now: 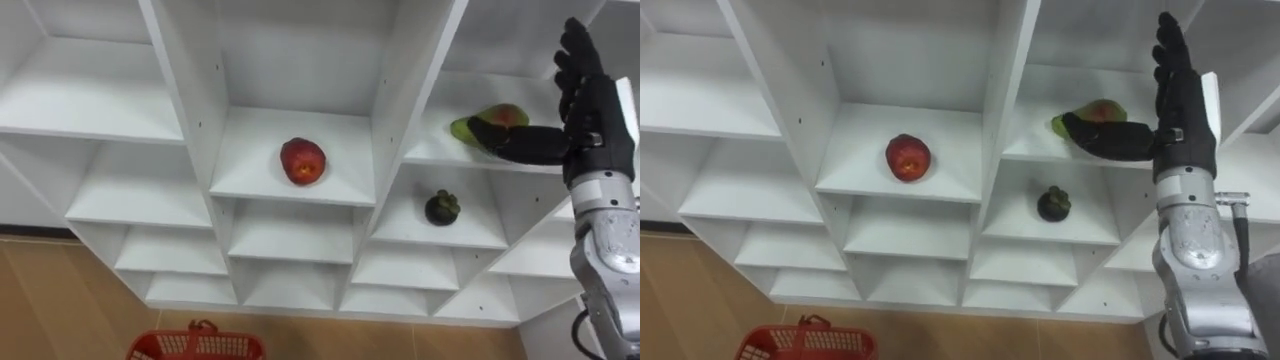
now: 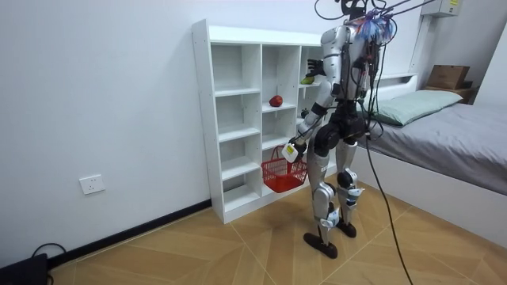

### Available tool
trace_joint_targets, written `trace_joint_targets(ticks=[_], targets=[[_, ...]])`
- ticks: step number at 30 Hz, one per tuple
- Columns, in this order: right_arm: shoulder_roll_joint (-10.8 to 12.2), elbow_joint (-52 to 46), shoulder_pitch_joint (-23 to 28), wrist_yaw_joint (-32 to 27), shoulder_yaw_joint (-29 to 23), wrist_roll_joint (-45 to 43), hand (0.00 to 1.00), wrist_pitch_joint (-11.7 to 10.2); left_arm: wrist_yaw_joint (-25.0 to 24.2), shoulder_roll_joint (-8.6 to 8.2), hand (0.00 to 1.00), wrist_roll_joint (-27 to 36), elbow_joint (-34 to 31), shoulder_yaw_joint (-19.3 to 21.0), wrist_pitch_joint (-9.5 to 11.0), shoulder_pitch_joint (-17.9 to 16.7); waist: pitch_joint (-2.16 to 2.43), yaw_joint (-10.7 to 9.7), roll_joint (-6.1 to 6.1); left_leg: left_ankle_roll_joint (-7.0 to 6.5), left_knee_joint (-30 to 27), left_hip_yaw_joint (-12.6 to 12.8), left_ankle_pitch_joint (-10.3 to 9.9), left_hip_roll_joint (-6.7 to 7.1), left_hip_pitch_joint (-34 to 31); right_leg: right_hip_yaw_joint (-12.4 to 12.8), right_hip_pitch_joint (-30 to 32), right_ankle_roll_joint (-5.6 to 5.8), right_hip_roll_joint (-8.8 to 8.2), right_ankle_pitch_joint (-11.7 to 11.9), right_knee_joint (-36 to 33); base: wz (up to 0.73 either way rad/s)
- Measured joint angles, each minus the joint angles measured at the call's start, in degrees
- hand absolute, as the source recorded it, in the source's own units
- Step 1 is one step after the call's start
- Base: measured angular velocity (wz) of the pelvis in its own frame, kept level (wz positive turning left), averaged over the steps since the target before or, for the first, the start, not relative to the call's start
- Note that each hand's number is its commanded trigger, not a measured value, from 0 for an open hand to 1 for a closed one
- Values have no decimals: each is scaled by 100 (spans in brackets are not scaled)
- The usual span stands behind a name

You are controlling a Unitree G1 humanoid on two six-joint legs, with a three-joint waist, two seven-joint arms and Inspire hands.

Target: Collect fruits from the closet

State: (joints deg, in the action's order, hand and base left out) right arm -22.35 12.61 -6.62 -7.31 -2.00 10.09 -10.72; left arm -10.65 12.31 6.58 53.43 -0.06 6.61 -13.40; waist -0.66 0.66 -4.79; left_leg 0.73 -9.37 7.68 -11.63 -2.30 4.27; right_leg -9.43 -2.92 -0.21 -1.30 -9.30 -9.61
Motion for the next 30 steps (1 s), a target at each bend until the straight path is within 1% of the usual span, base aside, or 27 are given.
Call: trace_joint_targets(ticks=[3,5,8,10,13,15,17,20,23,24,25,30], targets=[[-1,28,1,154,0,-137,0,133,-19,0,100,1,1,0,-32,-1,8,-5,-10,0,-8,0,0,0,1,2,-2,0,-1,0,-4,0],[-2,43,1,240,1,-158,0,187,-20,-1,100,1,0,-1,-45,-1,19,0,-16,0,-16,1,0,0,8,1,-15,0,-2,0,-6,0],[-13,205,-1,374,20,-162,0,211,-20,-1,100,2,-8,-7,-139,-2,36,0,-35,-1,-25,-2,0,0,37,-3,-52,-1,-4,1,-13,1],[-45,319,0,459,19,-175,0,278,-18,-3,100,1,-9,-4,-166,-5,37,-1,-36,-1,-36,-13,0,2,36,-12,-77,-1,-8,1,-12,4],[-164,610,-18,622,14,-289,0,326,-45,-3,100,-1,-6,44,-187,-8,48,34,-9,-1,-33,-14,0,2,32,-5,-89,-1,-8,1,-14,0],[-245,732,-18,741,14,-423,0,368,-143,-2,100,0,-6,116,-245,-9,70,65,30,-2,-27,-7,1,2,33,0,-85,-1,-7,1,-13,0],[-270,733,-19,800,12,-490,0,443,-168,-2,100,-1,-6,143,-257,-10,81,67,51,-3,-27,0,1,2,33,3,-85,-2,-7,1,-12,0],[-274,759,-33,862,12,-621,0,448,-253,10,100,-5,-6,189,-257,-4,76,81,40,-4,-27,3,2,3,34,-2,-88,-2,-8,0,-6,0],[-282,915,-142,899,9,-617,0,440,-259,31,100,-72,-6,225,-260,-3,49,83,-9,-5,-28,2,3,8,33,-4,-89,-1,-12,0,4,0],[-315,932,-151,930,3,-616,0,444,-258,46,100,-116,-7,226,-260,10,33,94,-36,-5,-28,2,3,8,32,-5,-89,-1,-12,0,7,0],[-331,937,-151,946,4,-617,0,444,-258,51,100,-126,-7,226,-260,12,28,103,-45,-5,-28,3,3,7,30,-6,-89,-1,-12,0,10,0],[-380,962,-154,998,4,-618,0,418,-257,55,100,-181,-7,227,-260,14,26,113,-58,-5,-26,1,3,8,29,-13,-91,-1,-9,1,50,0]])
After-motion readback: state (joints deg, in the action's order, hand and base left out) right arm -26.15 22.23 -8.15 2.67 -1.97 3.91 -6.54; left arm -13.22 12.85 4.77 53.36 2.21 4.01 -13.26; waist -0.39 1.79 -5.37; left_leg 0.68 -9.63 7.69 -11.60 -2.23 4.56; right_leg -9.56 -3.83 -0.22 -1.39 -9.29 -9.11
